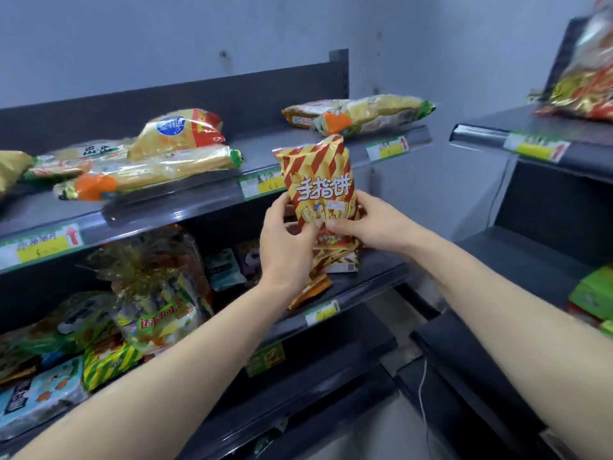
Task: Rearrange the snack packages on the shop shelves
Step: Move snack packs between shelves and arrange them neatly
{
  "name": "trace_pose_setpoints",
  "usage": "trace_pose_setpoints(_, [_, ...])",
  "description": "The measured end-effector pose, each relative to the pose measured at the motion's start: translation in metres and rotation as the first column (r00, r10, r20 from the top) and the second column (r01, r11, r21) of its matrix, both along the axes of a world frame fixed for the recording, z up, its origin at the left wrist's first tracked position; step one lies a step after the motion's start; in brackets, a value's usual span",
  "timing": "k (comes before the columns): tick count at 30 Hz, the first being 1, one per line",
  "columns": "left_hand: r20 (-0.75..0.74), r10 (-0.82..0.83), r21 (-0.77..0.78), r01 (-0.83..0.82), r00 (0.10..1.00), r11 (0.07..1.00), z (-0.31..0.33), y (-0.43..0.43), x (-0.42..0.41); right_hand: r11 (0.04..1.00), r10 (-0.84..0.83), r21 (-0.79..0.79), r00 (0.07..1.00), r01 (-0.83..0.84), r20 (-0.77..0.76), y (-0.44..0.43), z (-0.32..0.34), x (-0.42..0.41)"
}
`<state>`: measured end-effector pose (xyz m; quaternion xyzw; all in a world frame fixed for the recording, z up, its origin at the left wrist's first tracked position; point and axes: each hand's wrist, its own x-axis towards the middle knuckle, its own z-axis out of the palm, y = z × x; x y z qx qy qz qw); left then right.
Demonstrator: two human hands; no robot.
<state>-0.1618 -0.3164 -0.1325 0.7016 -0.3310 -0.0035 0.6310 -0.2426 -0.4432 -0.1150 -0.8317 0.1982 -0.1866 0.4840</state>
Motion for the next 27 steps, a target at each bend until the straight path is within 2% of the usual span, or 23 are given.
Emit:
trace_pose_setpoints(5, [0.065,-0.159,-0.102,0.165,0.985,0.981,0.062,-0.036,0.012,0.992,-0.107,-0.046,0.976,0.117,0.191,-0.023,0.059,-0.004])
trace_pose_setpoints(10, [0.071,-0.308,-0.177,0.316,0.949,0.932,0.117,-0.083,0.027,0.967,-0.181,-0.124,0.94,0.224,0.29,-0.054,0.111,-0.001])
trace_pose_setpoints(13, [0.045,-0.399,-0.179,0.401,0.916,0.899,0.144,-0.116,0.037,0.929,-0.229,-0.2,0.909,0.311,0.348,-0.077,0.138,0.004])
trace_pose_setpoints(16, [-0.042,-0.494,-0.214,0.476,0.868,0.853,0.169,-0.148,0.05,0.884,-0.284,-0.254,0.883,0.392,0.375,-0.11,0.158,0.015])
trace_pose_setpoints(22, [-0.093,-0.51,-0.139,0.496,0.855,0.857,0.196,-0.227,0.08,0.879,-0.272,-0.273,0.88,0.392,0.389,-0.193,0.178,0.05])
trace_pose_setpoints(27, [-0.194,-0.459,-0.018,0.465,0.867,0.885,0.199,-0.292,0.104,0.906,-0.268,-0.24,0.912,0.348,0.31,-0.268,0.175,0.081])
